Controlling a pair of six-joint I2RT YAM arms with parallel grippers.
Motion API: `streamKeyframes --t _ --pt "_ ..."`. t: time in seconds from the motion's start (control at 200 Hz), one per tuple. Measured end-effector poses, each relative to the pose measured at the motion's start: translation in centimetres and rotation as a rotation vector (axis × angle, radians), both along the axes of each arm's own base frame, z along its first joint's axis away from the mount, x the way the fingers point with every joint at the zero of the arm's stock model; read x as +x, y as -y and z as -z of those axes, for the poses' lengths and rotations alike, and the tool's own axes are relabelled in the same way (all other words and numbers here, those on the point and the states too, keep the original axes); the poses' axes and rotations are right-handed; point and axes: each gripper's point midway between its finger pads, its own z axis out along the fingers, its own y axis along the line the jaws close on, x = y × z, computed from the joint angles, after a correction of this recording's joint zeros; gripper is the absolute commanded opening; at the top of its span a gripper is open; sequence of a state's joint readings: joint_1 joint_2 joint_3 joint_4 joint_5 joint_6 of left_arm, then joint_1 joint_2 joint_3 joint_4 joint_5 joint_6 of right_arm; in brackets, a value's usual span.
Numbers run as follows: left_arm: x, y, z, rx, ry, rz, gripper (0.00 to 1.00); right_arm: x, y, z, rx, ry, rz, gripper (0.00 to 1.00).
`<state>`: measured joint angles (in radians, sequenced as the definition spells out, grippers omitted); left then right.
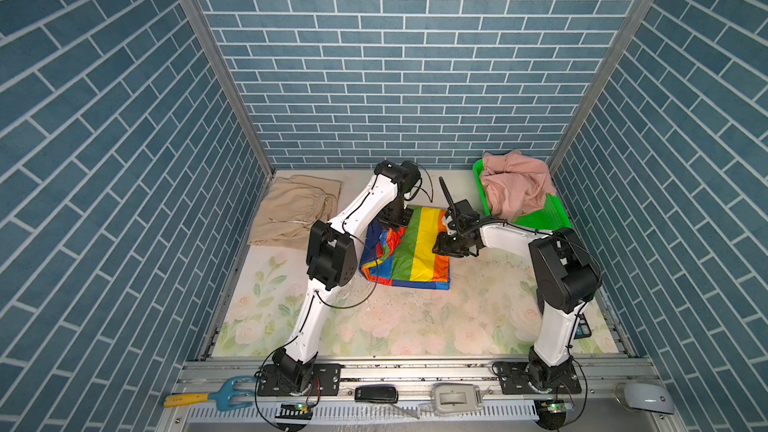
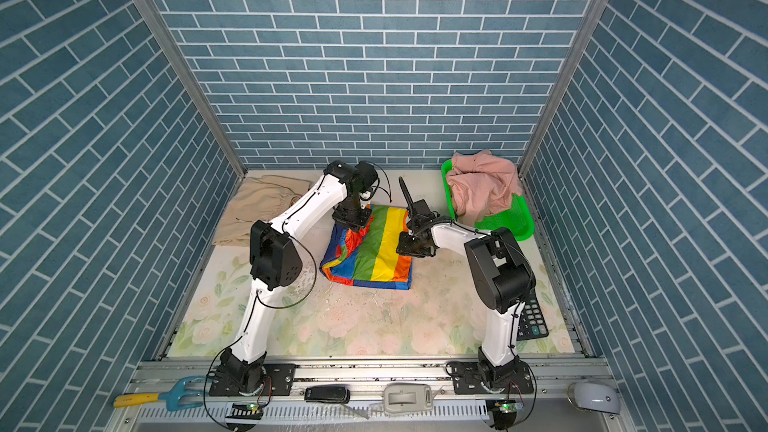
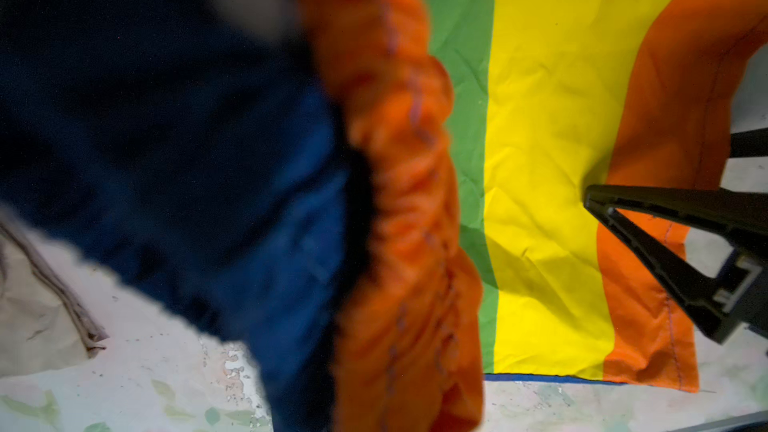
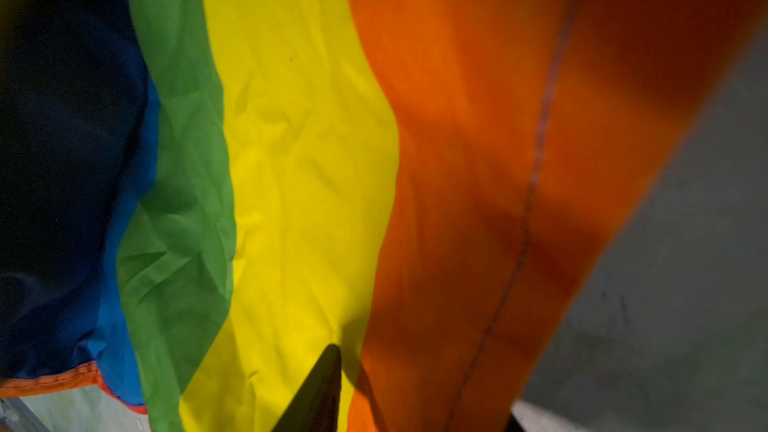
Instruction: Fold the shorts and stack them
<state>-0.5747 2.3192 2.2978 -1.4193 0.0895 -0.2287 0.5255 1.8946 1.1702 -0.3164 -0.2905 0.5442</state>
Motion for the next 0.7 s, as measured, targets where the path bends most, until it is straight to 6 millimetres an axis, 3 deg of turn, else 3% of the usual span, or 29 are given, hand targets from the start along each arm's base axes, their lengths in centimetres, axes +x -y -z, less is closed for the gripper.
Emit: streamKeyframes --t 0.285,0.39,0.535,0.635,0.7 --pt "-0.8 2.9 4.7 -0.144 -0.092 -0.075 0.02 0.1 -0.6 -0.1 0.040 0.010 -0.004 0.44" --pt "-0.9 3.7 5.5 -0.190 -0.104 -0.098 0.03 0.2 -0.8 -0.1 0.055 0.012 -0.002 0.44" --pt "-0.9 4.6 5.9 -0.244 -0.104 -0.124 0.11 0.2 -1.0 -0.1 0.071 0.010 0.002 0.44" --pt "-0.9 5.1 6.0 -0.281 -0.101 -0.136 0.22 0.2 -1.2 -0.2 0.081 0.010 0.002 0.45" --pt "-0.9 5.5 5.7 -0.312 -0.096 -0.140 0.49 0.1 -1.2 -0.2 0.086 0.009 0.003 0.48"
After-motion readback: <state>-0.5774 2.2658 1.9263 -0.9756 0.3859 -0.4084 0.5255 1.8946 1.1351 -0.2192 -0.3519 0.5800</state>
